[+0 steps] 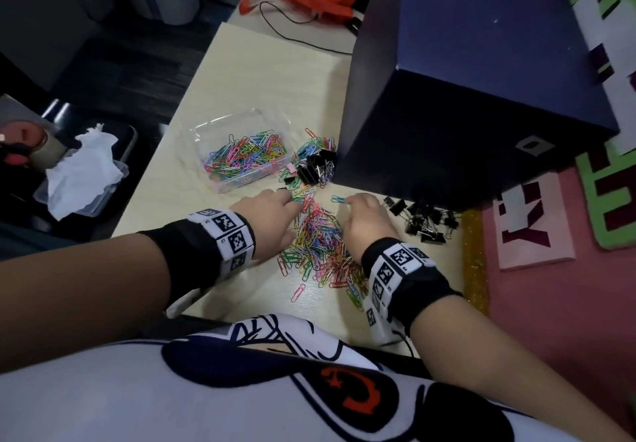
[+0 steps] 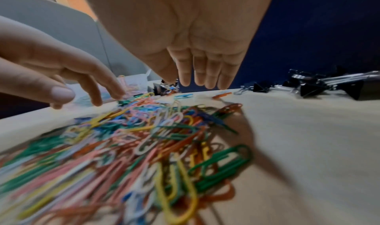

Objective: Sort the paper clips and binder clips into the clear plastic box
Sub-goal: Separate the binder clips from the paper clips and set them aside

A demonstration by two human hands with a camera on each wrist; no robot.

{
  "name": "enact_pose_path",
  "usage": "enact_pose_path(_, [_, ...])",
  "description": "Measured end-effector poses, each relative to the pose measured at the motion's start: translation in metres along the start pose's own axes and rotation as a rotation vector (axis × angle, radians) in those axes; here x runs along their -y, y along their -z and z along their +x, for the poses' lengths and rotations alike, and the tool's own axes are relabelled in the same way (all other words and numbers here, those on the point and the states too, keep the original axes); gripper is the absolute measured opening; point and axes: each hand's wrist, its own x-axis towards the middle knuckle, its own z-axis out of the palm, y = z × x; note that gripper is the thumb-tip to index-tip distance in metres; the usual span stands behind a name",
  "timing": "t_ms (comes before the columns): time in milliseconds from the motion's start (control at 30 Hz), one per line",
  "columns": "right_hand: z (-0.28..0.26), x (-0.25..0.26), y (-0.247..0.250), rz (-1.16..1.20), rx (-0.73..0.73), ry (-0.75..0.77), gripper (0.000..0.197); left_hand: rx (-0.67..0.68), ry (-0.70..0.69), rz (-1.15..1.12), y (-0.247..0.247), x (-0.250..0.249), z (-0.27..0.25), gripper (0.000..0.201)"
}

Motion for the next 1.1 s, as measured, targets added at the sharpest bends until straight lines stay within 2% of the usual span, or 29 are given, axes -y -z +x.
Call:
enact_pose_path(100, [0.001,-0.003,0.001,-0.035,0.144,-0.018,0.053,0.027,0.014,0.012,0.003,-0.001,0.008,0.057])
enact_pose_path(233, [-0.014,0.001,-0.01,-0.063,0.202,0.091,0.053,0.034,0.023,0.05,0.007,-0.003,0.014,0.056])
enact_pose_path(300, [-0.019,0.002,-0.012,-0.065,0.187,0.164,0.046,0.013,-0.001,0.092,0.009,-0.005,0.017,0.057])
enact_pose_path(367, [-0.02,0.001,-0.01,-0.002,0.114,0.187,0.038,-0.012,-0.062,0.142,0.01,-0.009,0.019,0.058])
enact_pose_path(467, [-0.013,-0.005,0.0,0.062,-0.001,0.122,0.03,0.033,-0.133,0.164,0.008,-0.018,0.022,0.062])
enact_pose_path(533, [-0.006,-0.008,0.005,0.064,-0.004,0.084,0.032,0.073,-0.191,0.169,0.006,-0.024,0.022,0.064])
enact_pose_path(600, [0.001,-0.008,0.007,0.05,0.051,0.086,0.038,0.1,-0.264,0.177,0.002,-0.029,0.021,0.065])
enact_pose_path(700, [0.007,-0.006,0.007,0.013,0.222,0.137,0.051,0.135,-0.354,0.168,0.0,-0.031,0.017,0.061])
enact_pose_path(767, [0.008,-0.006,0.005,0.006,0.256,0.173,0.047,0.137,-0.364,0.154,0.002,-0.029,0.015,0.055])
enact_pose_path(833, [0.005,-0.009,0.004,-0.003,0.228,0.183,0.043,0.089,-0.304,0.139,0.007,-0.024,0.017,0.049])
enact_pose_path(900, [0.0,-0.012,0.003,-0.037,0.215,0.201,0.048,0.018,-0.198,0.123,0.011,-0.018,0.023,0.047])
enact_pose_path(967, [-0.005,-0.014,0.005,-0.021,0.204,0.19,0.051,0.025,-0.129,0.125,0.014,-0.015,0.03,0.05])
enact_pose_path(1033, [-0.008,-0.016,0.009,0.032,0.154,0.126,0.05,0.077,-0.16,0.151,0.014,-0.015,0.034,0.054])
enact_pose_path(1100, [-0.008,-0.022,0.015,0.068,0.066,0.037,0.047,0.111,-0.266,0.179,0.013,-0.02,0.032,0.057])
